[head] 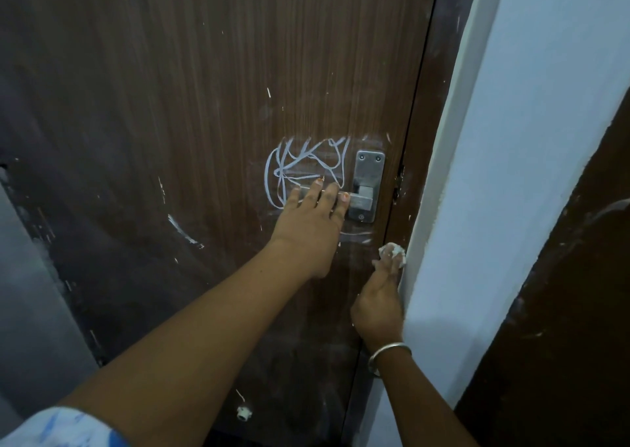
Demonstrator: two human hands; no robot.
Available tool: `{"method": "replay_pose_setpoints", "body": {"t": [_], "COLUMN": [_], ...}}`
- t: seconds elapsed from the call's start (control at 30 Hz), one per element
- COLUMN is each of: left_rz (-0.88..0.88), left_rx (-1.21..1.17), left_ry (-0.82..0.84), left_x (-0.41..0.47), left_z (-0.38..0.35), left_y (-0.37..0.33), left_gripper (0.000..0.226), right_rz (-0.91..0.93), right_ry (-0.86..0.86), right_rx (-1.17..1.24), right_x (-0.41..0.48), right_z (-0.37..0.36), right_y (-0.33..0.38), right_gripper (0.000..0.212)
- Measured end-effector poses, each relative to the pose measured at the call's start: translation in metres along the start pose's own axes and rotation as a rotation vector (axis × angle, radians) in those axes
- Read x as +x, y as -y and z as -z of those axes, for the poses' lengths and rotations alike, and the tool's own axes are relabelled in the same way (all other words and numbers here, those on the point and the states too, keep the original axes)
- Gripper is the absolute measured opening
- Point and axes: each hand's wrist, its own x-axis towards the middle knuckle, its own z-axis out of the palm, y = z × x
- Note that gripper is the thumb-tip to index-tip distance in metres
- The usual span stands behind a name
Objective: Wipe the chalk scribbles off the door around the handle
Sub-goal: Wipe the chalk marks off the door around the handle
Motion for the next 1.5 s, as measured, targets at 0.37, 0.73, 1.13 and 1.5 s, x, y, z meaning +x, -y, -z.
{"method": "replay_pose_setpoints", "body": {"t": [0.37, 0.73, 1.13, 1.5], "left_rz": [-0.008, -0.015, -0.074, -0.064], "left_rx": [-0.015, -0.045, -0.055, -0.061], "left_ry": [0.009, 0.01, 0.018, 0.031], "left_x": [0.0, 0.0, -0.002, -0.002], "left_z": [0.001, 0.002, 0.005, 0.007], "left_y": [0.001, 0.001, 0.009, 0.009], "left_gripper": [0.104, 0.104, 0.102, 0.105], "right_rz": [0.069, -0.077, -0.978, -0.85], "right_ry": [0.004, -0.131, -0.661, -0.63], "right_rx": [0.037, 0.189, 1.228, 1.058], "right_x": [0.025, 0.033, 0.075, 0.073], "right_z": [0.014, 0.009, 0.016, 0.018], "right_y": [0.015, 0.057, 0.113, 0.101], "right_gripper": [0.086, 0.064, 0.031, 0.031]}}
